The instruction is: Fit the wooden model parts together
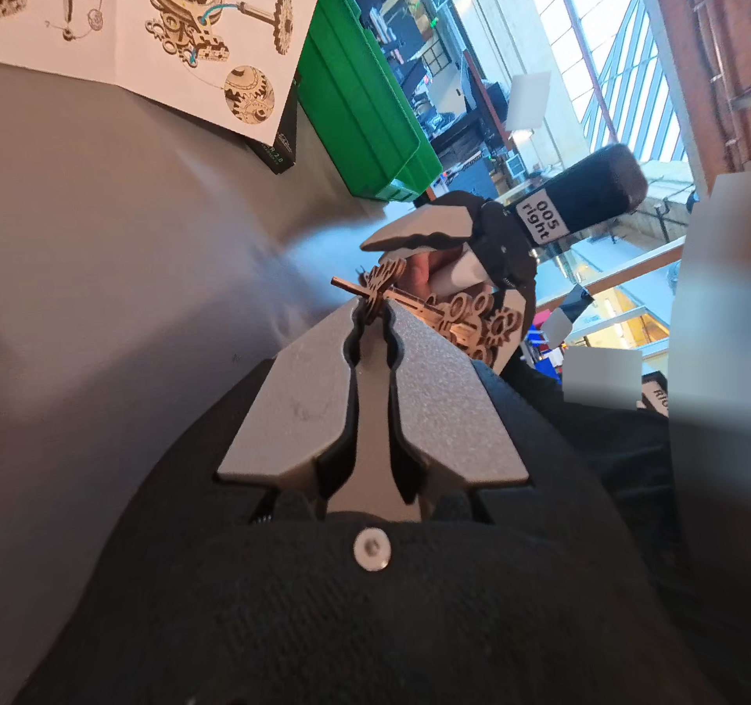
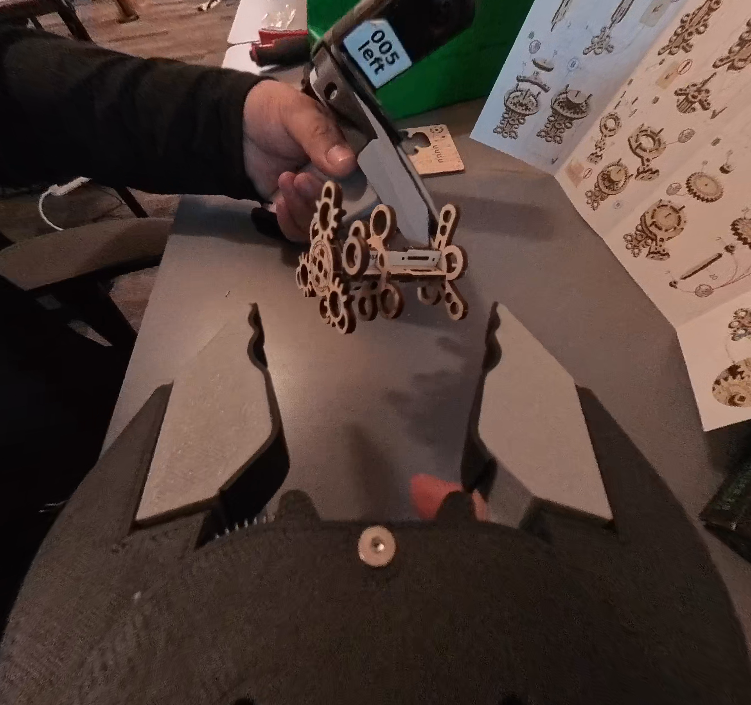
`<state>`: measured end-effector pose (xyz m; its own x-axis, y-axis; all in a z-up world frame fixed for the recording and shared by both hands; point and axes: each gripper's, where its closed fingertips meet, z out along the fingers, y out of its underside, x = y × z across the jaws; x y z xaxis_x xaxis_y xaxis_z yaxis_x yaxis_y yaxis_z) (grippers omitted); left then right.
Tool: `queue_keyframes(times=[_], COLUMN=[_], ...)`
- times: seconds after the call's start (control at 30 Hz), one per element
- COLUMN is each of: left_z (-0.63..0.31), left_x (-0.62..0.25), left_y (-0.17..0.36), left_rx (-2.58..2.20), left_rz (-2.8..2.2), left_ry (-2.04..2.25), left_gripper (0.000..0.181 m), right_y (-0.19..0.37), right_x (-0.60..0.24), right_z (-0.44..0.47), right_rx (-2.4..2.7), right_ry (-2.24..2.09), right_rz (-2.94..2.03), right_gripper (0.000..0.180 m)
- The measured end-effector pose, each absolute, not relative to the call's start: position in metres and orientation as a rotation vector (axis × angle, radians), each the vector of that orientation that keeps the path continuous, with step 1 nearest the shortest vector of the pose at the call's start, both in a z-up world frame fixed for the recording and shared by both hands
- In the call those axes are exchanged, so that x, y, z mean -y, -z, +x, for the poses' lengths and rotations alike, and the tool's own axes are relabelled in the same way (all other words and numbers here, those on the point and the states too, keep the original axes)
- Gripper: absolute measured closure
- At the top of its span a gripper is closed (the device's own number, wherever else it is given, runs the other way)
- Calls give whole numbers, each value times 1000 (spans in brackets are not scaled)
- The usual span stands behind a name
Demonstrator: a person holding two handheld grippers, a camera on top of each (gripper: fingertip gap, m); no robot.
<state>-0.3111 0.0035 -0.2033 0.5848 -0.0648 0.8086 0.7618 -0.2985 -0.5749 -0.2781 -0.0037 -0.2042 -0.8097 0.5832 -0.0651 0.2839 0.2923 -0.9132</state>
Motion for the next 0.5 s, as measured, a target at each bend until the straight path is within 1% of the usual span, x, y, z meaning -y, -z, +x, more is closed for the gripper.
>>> queue_keyframes(times=[0.1,0.3,0.5], left_z=[-311,-310,-306], left_x=[-5,-4,-1], left_y=[204,199,192], left_rx=[648,778,842], left_rz=[-1639,-1466,-1325], left_ry=[931,996,1043], left_gripper=[176,177,177], right_y=[200,205,199], right_x=[2,-7,-6], right_z=[-281,-282,-282], right_rx=[2238,2210,2171], right_ry=[-1470,-1216,-1215], right_rz=[-743,-602,-575], right_gripper=[71,75,78])
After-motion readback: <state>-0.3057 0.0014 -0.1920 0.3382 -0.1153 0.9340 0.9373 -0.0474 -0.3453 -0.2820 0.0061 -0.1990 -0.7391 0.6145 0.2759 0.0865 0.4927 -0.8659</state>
